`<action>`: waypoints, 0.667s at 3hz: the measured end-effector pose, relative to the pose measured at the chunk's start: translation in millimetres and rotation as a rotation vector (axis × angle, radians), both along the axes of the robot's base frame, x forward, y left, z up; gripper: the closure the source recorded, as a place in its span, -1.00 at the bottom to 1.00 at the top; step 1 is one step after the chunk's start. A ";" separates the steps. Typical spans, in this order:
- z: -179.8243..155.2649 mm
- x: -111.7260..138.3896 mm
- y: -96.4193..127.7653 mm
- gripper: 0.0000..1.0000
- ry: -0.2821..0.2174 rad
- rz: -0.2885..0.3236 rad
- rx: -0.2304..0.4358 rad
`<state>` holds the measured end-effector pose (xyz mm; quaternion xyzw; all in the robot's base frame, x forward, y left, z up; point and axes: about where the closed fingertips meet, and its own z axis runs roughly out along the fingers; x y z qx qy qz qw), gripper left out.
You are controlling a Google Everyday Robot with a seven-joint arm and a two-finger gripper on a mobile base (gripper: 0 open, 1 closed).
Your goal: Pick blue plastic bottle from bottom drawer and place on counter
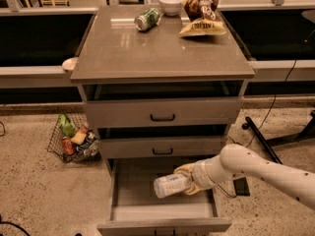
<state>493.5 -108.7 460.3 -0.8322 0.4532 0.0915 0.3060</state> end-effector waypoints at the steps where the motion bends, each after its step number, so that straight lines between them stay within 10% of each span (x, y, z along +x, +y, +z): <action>1: 9.9 1.1 -0.5 1.00 -0.021 0.011 0.004; 2: 59.5 0.5 -6.5 1.00 -0.115 0.038 -0.001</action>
Offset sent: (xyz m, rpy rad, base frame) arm 0.0092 -0.0257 0.1585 -0.0314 -0.2975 0.0644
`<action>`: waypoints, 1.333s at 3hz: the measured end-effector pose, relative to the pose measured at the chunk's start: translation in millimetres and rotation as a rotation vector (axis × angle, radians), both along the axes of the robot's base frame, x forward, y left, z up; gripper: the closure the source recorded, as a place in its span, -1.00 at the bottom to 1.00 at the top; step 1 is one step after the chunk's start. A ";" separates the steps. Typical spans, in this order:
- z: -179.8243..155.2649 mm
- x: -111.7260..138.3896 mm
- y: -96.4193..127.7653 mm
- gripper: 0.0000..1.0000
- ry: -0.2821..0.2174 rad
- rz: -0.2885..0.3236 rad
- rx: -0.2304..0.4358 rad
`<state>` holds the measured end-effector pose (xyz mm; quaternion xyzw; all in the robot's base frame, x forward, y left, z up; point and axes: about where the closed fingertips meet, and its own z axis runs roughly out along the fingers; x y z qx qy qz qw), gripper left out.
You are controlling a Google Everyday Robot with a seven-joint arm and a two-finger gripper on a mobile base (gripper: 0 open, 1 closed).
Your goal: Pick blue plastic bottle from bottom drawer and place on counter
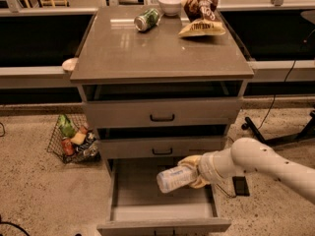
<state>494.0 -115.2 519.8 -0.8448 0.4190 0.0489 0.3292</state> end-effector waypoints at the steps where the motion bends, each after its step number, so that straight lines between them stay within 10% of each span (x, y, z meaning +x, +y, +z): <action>1: 64.5 0.7 -7.1 1.00 -0.107 0.018 -0.037; 4: 164.6 17.6 -16.9 1.00 -0.261 0.029 -0.072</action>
Offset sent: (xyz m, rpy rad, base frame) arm 0.0024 -0.0183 0.1900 -0.1374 -0.2993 0.0319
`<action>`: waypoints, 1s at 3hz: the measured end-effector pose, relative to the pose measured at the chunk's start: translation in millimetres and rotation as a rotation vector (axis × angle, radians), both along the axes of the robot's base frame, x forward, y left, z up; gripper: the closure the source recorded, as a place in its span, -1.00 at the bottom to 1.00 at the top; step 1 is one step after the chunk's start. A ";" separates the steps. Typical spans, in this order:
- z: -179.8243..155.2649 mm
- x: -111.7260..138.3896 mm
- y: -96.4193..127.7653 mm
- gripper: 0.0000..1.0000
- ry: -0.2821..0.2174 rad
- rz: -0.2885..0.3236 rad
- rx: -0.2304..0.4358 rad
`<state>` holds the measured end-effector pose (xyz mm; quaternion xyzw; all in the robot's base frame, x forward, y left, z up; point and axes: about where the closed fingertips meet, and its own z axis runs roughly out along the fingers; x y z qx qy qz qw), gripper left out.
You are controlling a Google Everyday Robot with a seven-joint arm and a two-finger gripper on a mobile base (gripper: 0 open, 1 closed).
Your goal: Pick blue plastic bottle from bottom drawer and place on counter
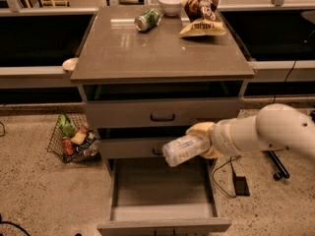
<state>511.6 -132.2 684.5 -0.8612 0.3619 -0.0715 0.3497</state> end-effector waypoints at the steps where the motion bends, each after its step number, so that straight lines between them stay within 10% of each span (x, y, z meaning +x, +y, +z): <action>1: 67.2 23.1 -1.1 1.00 -0.091 0.036 -0.013; 3: 119.6 41.8 1.3 1.00 -0.137 0.064 -0.048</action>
Offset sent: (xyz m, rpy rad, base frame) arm 0.0565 -0.0028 0.1676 -0.0985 -0.1738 0.0850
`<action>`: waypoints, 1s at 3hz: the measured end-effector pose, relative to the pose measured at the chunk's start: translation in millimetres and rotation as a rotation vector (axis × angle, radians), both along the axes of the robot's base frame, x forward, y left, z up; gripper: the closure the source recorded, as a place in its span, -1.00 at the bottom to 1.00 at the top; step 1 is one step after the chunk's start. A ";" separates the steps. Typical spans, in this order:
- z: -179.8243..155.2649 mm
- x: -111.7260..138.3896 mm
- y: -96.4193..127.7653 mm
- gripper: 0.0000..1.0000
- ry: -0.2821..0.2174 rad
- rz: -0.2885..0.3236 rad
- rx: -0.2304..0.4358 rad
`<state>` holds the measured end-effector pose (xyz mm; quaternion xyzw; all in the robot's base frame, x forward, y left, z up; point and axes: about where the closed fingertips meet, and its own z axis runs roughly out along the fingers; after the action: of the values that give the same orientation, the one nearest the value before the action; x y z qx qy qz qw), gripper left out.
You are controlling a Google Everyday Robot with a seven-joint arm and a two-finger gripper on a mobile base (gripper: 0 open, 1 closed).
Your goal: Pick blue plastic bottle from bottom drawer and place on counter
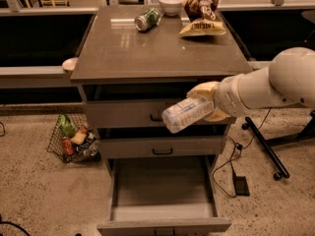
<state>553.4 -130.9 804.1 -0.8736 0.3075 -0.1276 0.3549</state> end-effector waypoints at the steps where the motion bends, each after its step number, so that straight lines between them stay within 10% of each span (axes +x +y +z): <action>1: 7.1 5.5 4.2 1.00 -0.010 0.001 0.007; 3: 95.8 68.0 14.9 1.00 -0.086 -0.030 0.029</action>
Offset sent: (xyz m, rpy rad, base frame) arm 0.0816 0.0162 0.1353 0.0746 -0.1486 -0.0420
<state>621.4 -116.0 899.9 -0.8573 0.3069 -0.1661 0.3785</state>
